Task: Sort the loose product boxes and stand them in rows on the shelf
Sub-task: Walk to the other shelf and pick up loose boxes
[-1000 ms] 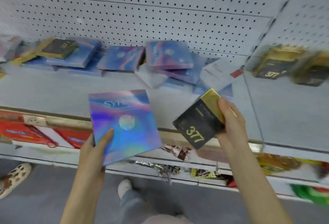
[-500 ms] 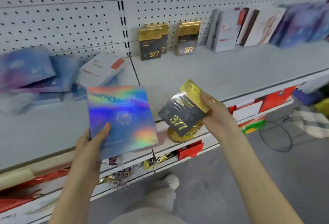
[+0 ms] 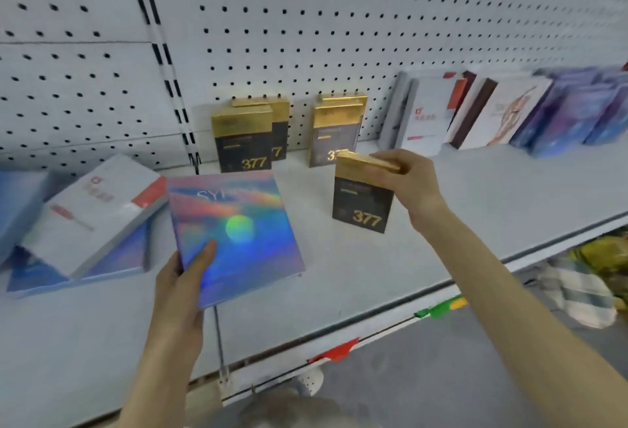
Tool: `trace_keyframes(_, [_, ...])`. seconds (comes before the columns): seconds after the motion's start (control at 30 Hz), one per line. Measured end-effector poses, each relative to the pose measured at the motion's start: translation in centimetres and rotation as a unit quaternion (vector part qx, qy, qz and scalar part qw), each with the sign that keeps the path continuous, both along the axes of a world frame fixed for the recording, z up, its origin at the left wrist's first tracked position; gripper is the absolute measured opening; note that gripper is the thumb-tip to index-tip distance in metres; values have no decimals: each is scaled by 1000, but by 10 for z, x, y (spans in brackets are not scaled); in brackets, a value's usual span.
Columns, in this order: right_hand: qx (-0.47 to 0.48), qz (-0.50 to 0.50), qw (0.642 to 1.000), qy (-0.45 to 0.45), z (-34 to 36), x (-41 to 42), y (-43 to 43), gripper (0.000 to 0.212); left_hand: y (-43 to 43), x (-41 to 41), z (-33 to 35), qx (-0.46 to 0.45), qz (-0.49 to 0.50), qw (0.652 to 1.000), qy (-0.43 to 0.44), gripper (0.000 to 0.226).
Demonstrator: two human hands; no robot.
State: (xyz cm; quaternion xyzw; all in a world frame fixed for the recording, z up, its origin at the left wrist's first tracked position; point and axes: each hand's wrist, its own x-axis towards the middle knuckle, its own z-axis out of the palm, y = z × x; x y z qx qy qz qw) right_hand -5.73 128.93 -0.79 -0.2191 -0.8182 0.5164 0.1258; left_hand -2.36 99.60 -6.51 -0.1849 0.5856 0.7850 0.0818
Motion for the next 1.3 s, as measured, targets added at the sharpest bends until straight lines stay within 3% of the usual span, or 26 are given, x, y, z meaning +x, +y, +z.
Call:
trace_keyframes(0.07, [183,55,982,-14,3,-30,13,23,10,-12,-1,-10,-5,1000,3,14])
trace_keyframes(0.13, [293,92,951,-35,5,-51,26,22,19,-20,-1,-37,-3,999,2,11])
trace_keyframes(0.37, [381,160,910,-22,1,-106,62,27,41,-32,-2,-50,-15,998,-20,17])
trace_keyframes(0.73, [334,162,923,98,-17,-119,68,20,54,-29,-10,-36,-2,999,-41,19])
trace_keyframes(1.0, [343,125,925,107,-23,-109,74,39,74,-22,-7,-26,-30,999,-28,13])
trace_keyframes(1.13, [249,115,957,93,-18,-80,91,37,98,-13,-1,-25,-49,999,-2,13])
trace_keyframes(1.2, [157,156,975,37,-18,-58,104,34,117,-6,1,-23,-50,998,12,15])
trace_keyframes(1.3, [41,234,969,-69,-23,-17,138,41,162,10,5,-7,-67,997,40,20])
